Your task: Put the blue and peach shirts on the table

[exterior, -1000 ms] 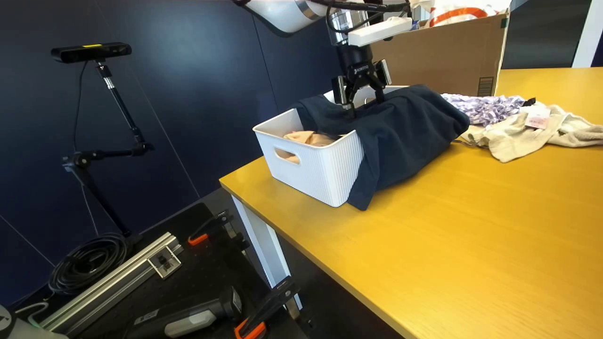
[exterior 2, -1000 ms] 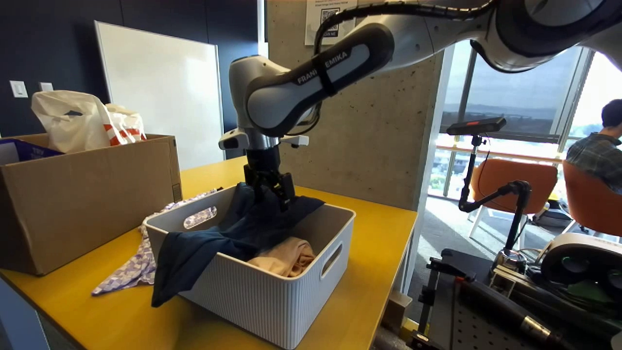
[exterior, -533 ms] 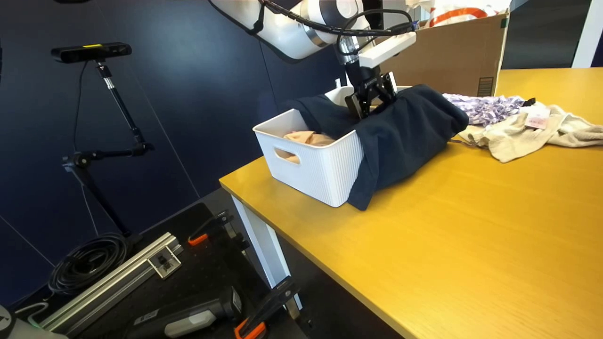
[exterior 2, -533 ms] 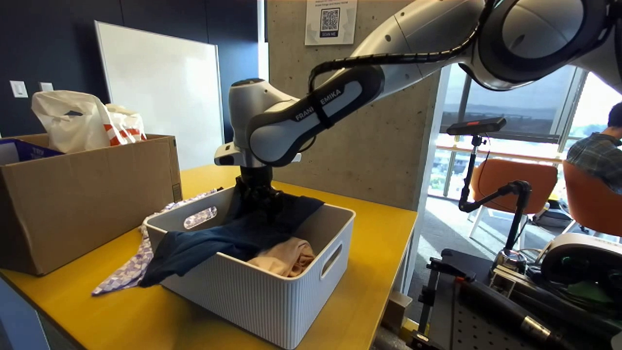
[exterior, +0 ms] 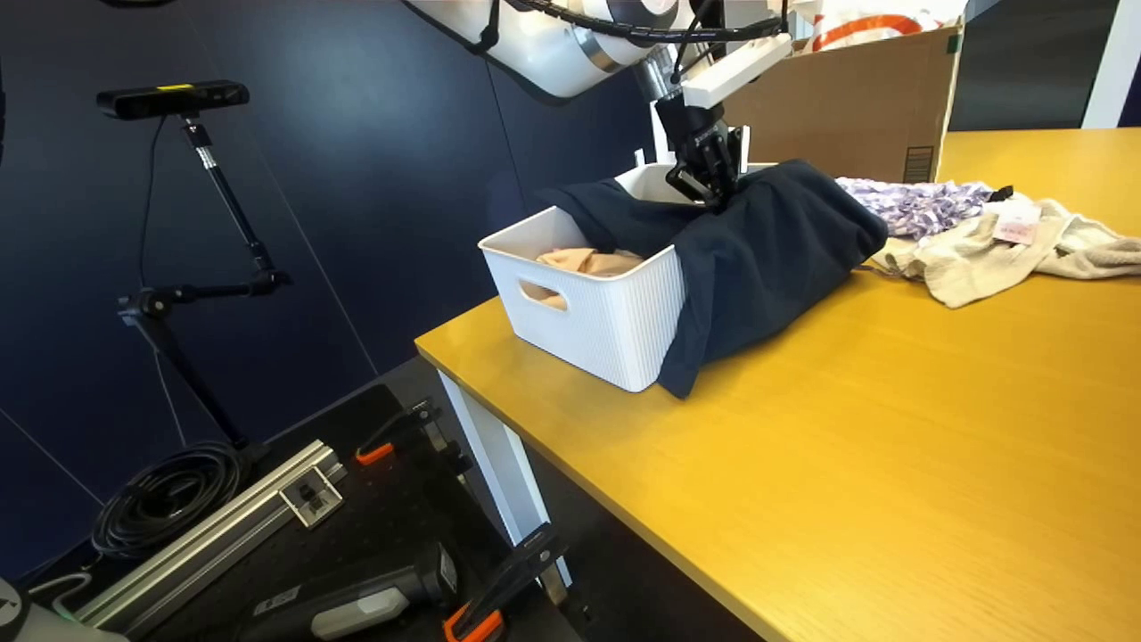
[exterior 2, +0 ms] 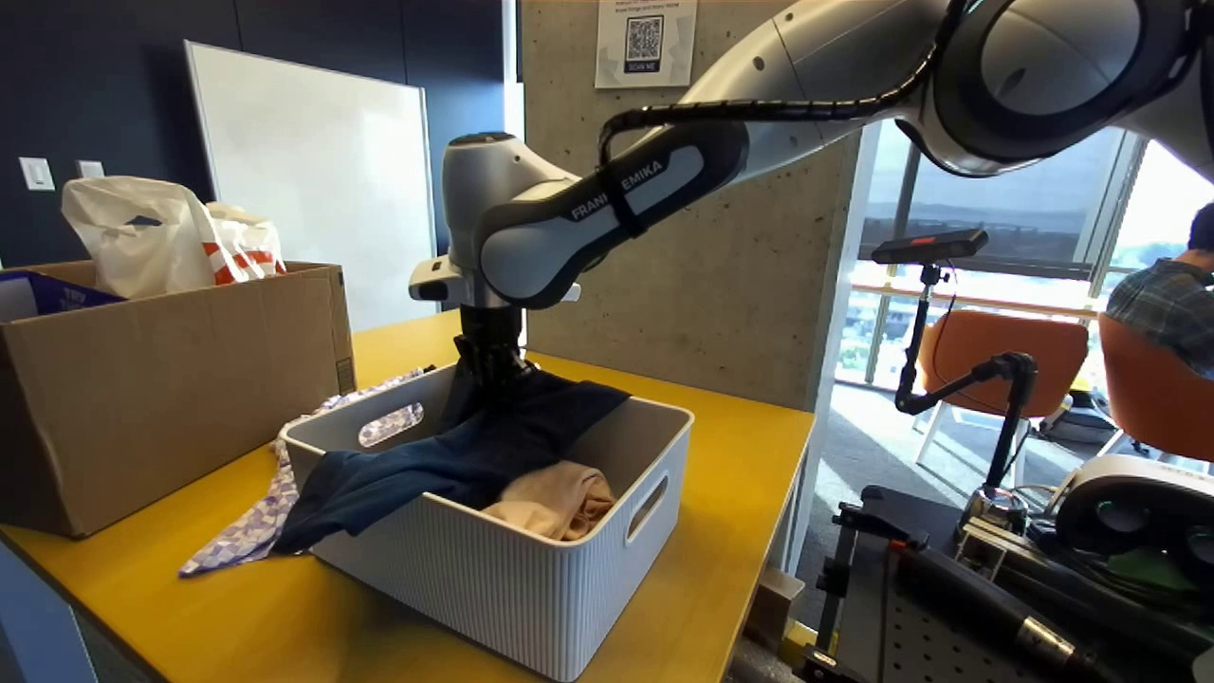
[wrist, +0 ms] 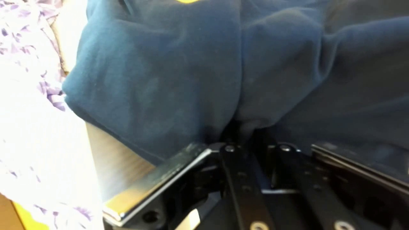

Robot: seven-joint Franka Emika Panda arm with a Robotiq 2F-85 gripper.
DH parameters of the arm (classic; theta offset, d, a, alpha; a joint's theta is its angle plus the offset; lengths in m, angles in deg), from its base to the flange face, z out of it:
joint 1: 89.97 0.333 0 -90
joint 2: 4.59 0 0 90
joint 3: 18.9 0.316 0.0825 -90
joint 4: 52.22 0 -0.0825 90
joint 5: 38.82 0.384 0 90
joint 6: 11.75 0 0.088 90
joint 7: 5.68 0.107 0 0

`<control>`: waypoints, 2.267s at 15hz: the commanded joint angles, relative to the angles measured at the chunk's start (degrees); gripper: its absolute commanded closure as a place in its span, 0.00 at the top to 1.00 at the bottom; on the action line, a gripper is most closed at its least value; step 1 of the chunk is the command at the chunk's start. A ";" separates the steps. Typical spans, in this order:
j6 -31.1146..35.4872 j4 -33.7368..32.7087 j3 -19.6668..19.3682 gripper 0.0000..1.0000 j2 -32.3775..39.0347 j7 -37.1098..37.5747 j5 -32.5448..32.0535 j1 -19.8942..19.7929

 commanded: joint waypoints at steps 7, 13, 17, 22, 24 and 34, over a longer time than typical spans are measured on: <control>-3.97 -4.94 -0.89 0.01 -5.52 3.76 2.13 0.58; -8.35 0.43 -4.38 0.01 -16.78 11.85 -1.20 0.88; -8.92 9.73 -8.60 0.01 -26.74 18.42 -3.93 -0.72; -7.65 20.56 -11.65 0.01 -37.43 26.84 -4.87 -6.11; -7.46 25.44 -12.72 0.01 -41.15 28.87 -5.42 -8.98; 5.42 40.49 -14.12 0.01 -36.77 30.26 -0.07 -19.19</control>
